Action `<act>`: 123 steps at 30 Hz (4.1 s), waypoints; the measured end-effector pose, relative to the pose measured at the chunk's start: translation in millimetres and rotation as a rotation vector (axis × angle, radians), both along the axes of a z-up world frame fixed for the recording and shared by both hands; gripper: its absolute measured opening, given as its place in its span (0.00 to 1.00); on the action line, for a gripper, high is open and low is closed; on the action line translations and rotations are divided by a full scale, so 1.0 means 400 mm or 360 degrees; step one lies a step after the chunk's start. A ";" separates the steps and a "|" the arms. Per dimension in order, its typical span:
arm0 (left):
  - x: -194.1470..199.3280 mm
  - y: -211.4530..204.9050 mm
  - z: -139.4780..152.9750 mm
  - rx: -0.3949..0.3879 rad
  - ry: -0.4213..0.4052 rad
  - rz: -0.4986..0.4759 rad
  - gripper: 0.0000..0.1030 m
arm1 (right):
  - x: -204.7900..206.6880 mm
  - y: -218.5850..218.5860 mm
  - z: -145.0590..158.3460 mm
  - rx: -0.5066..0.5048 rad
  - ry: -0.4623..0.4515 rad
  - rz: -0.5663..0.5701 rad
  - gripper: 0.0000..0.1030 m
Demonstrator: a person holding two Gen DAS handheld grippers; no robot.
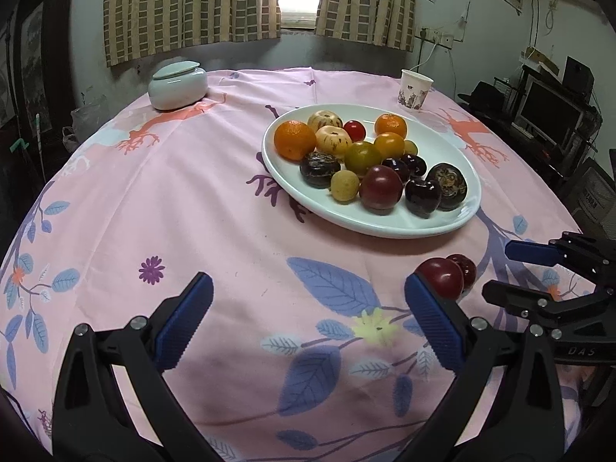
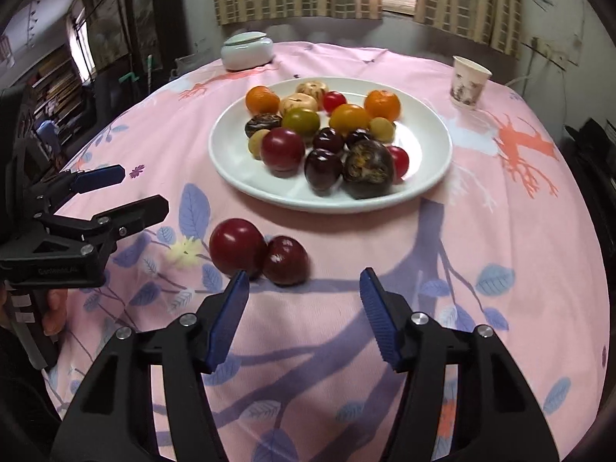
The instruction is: Organize fruits
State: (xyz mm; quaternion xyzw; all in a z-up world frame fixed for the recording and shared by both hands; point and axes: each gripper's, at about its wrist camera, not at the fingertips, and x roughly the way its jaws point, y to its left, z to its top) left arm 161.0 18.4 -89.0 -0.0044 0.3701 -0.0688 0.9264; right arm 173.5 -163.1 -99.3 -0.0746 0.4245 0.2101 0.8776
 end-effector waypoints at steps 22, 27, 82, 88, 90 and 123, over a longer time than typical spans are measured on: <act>-0.002 -0.002 0.001 -0.0063 0.0026 -0.0060 0.98 | 0.064 0.033 -0.027 0.0099 0.0149 0.0053 0.32; -0.002 -0.024 -0.005 -0.0116 0.0063 -0.0169 0.98 | 0.001 -0.008 0.019 0.0046 0.0020 -0.0078 0.32; 0.586 -0.251 0.112 -0.0022 0.0279 -0.0175 0.39 | 0.369 -0.069 0.067 0.0092 -0.0017 -0.0239 0.32; 0.620 -0.241 0.051 0.0001 0.0392 -0.0142 0.40 | 0.383 -0.070 0.042 0.0079 0.0028 -0.0238 0.32; 0.625 -0.238 0.049 -0.0013 0.0395 -0.0131 0.40 | 0.384 -0.071 0.043 0.0078 0.0022 -0.0244 0.32; -0.011 -0.021 0.167 0.0068 -0.0038 0.0132 0.98 | -0.062 -0.065 0.150 -0.0006 -0.0272 -0.0556 0.99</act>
